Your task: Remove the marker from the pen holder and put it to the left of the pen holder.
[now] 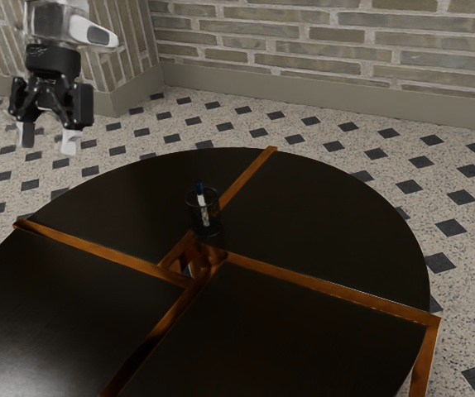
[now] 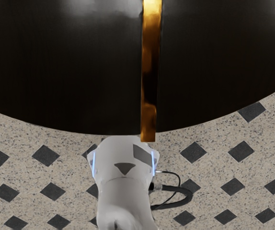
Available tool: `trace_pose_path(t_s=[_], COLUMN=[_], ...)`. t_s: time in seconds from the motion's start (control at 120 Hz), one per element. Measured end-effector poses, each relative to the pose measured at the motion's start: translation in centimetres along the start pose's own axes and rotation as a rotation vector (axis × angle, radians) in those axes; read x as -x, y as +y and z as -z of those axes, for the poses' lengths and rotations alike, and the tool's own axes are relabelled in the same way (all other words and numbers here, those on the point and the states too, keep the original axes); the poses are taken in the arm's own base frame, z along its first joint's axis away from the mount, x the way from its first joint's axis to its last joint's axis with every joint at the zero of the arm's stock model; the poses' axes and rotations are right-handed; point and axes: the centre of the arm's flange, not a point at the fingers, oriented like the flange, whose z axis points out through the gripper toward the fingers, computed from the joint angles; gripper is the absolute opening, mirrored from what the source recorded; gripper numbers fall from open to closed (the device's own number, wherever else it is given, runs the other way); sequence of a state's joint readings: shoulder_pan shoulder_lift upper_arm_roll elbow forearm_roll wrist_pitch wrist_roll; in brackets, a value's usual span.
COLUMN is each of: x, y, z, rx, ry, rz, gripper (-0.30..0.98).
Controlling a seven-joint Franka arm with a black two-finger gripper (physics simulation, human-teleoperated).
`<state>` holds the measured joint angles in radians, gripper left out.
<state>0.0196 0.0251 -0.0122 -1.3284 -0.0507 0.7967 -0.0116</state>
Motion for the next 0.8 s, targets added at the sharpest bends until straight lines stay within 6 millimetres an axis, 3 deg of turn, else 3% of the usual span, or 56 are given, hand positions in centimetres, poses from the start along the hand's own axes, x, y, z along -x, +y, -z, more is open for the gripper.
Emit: trace_pose_path(t_s=[0.067,0.092,0.15,0.225,0.358,0.425,0.475,0.558,0.8], x=[-2.4,-4.3,-10.3,-18.7,-30.8,-35.3,-37.3,-39.0,-41.6], y=[-0.2,-0.4,-0.9,-2.1,-4.4,-4.9,-5.1,-5.9,-7.9], z=[0.4,0.1,-1.5,-1.9,-4.3,-6.3,-7.3,-8.4,-9.7], rx=[0.009,0.013,0.042,0.078,0.15,0.179,0.194,0.209,0.221], ry=[0.113,0.128,0.126,0.172,0.245,0.269,0.288,0.307,0.379], rz=[0.006,0.009,0.014,0.033,0.077,0.092,0.104,0.138,0.223], gripper=[0.69,0.69,0.69,0.69,0.69,0.69,0.69,0.69,0.68])
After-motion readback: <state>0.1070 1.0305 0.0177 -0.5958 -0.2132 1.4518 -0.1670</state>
